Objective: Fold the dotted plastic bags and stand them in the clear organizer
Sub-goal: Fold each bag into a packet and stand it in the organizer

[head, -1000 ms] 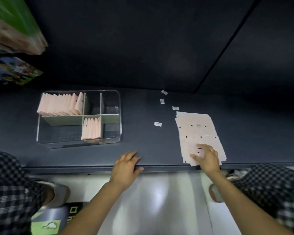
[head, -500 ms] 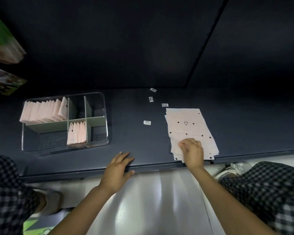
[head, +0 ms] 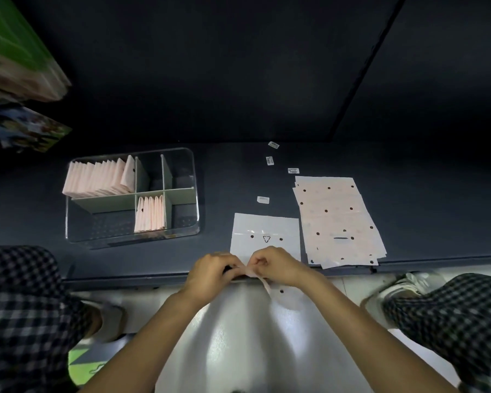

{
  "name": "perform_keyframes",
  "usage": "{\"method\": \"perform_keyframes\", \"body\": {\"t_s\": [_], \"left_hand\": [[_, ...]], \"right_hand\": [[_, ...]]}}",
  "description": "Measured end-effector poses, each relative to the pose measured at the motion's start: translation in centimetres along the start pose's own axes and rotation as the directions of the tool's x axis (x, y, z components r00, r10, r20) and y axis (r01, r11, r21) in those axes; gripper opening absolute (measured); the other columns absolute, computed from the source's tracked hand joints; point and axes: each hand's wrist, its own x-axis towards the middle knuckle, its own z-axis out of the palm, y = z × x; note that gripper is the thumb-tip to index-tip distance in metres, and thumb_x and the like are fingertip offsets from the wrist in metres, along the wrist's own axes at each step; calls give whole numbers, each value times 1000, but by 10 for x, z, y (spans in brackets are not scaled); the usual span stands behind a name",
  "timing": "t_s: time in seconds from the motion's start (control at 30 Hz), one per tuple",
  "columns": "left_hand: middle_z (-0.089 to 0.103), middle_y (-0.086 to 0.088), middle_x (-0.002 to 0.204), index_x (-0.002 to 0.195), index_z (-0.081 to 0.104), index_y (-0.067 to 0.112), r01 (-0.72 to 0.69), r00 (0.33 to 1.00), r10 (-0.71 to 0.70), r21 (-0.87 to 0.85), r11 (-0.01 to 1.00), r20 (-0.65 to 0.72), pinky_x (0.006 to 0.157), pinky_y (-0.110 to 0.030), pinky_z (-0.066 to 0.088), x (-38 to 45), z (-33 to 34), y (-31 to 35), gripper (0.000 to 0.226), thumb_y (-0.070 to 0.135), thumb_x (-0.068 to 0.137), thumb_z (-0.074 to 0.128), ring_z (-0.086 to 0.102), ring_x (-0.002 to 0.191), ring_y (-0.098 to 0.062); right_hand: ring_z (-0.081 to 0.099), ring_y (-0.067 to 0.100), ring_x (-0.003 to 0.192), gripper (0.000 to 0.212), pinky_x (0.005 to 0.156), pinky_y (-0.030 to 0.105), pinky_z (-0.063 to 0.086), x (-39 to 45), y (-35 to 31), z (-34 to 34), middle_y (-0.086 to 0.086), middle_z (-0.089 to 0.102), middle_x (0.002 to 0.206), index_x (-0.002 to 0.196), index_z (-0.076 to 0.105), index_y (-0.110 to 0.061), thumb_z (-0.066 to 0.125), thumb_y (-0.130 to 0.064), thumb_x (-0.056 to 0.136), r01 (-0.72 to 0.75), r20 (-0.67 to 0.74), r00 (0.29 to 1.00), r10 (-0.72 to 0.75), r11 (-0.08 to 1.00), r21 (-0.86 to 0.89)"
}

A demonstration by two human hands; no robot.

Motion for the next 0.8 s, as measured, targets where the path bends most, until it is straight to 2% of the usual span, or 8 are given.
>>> {"method": "perform_keyframes", "body": {"t_s": [0.07, 0.17, 0.27, 0.33, 0.43, 0.53, 0.67, 0.8], "left_hand": [[63, -4, 71, 77, 66, 13, 94, 996, -94, -112, 989, 7, 67, -31, 43, 2, -1, -2, 18, 25, 90, 62, 54, 66, -19], [60, -17, 70, 73, 54, 5, 225, 972, -233, -334, 915, 18, 64, -31, 39, 5, -4, -3, 25, 19, 93, 58, 45, 65, -17], [50, -11, 63, 73, 49, 3, 284, 945, -326, -458, 842, -12, 62, -30, 33, 10, -4, -5, 27, 17, 95, 54, 40, 64, -16], [42, -10, 63, 76, 47, -4, 289, 934, -354, -488, 823, -44, 61, -29, 28, 15, -2, -6, 30, 18, 95, 54, 35, 64, -16], [50, -9, 64, 83, 52, -2, 322, 906, -415, -501, 803, -81, 64, -31, 34, 21, 4, -10, 24, 19, 95, 53, 40, 63, -17], [63, 3, 88, 104, 56, 12, 303, 879, -427, -441, 845, -213, 77, -33, 46, 20, 8, -8, 13, 19, 94, 56, 58, 80, -16], [55, 1, 121, 123, 53, 16, 168, 894, -193, -97, 981, -405, 87, -25, 39, 11, 12, 0, 32, 17, 91, 58, 50, 110, -17], [63, -4, 122, 111, 66, 13, -117, 970, 160, 228, 967, -182, 92, -33, 49, -3, 30, 11, 32, 17, 81, 72, 60, 113, -23]], "right_hand": [[54, 8, 85, 19, 81, 21, 43, -3, 0, -14, 1, 64, 94, 99, 69, -9, 51, -14, 93, -3, 75, 997, 3, 1000, 11], [56, -2, 77, 33, 75, 14, 41, -10, 6, -42, -11, 65, 87, 90, 70, -17, 47, -39, 97, -67, 56, 997, 56, 975, 214], [63, -1, 99, 51, 86, 17, 45, -15, 28, -58, -12, 69, 108, 107, 69, -26, 35, -61, 91, -158, 40, 986, 162, 830, 535], [64, 10, 106, 50, 91, 27, 49, -15, 45, -58, -4, 70, 112, 114, 65, -21, 38, -57, 92, -136, 40, 988, 151, 704, 698], [66, 15, 92, 23, 85, 28, 54, -8, 57, -43, 5, 70, 94, 85, 66, -14, 57, -34, 91, -119, -59, 976, 210, 738, 664], [47, 19, 71, 31, 75, 33, 48, 7, 60, -30, 5, 48, 68, 63, 50, -13, 63, -23, 90, -162, -265, 908, 323, 858, 488], [39, 19, 65, 32, 66, 27, 35, 18, 55, -27, 4, 42, 63, 65, 46, -9, 62, -25, 88, -244, -391, 847, 360, 917, 316], [38, 18, 63, 39, 57, 28, 30, 25, 52, -27, 3, 40, 61, 58, 39, -12, 60, -24, 88, -324, -398, 831, 388, 920, 221]]}}
